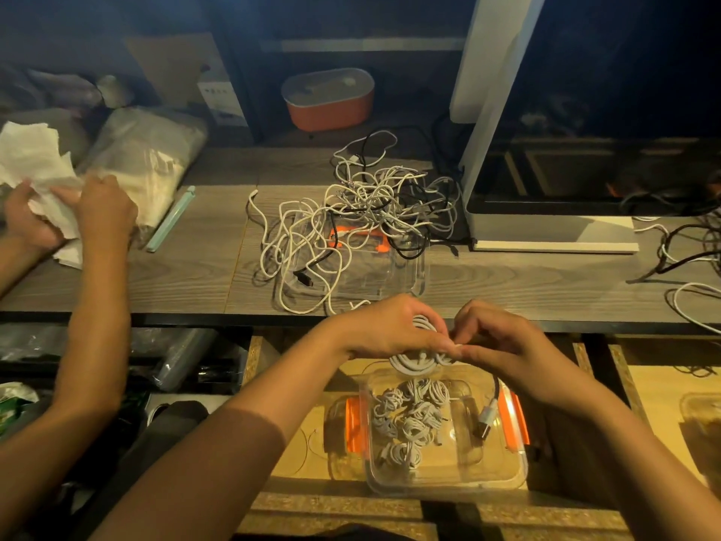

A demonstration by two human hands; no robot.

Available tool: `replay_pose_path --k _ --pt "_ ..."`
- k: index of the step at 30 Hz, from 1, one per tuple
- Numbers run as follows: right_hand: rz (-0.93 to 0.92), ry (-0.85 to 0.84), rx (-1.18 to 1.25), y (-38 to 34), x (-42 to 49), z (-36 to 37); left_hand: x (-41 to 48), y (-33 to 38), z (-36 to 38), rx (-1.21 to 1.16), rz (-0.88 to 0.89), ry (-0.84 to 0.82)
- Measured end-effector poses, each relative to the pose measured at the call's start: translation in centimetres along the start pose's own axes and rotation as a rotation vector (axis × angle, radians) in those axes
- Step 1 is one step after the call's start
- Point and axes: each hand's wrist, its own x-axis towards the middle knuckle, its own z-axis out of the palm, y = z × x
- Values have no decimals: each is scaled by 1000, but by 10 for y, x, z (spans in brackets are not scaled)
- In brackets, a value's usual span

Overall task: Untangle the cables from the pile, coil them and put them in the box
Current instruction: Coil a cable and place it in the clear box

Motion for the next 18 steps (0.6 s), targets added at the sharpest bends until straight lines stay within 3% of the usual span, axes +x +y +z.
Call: replay_pose_path --k 6,13,18 --pt "101 29 108 7 1 3 10 -9 8 191 61 89" --pt "-5 178 -3 14 2 2 20 -15 12 322 123 205" --pt "56 127 -25 22 -3 -1 24 -9 9 416 138 11"
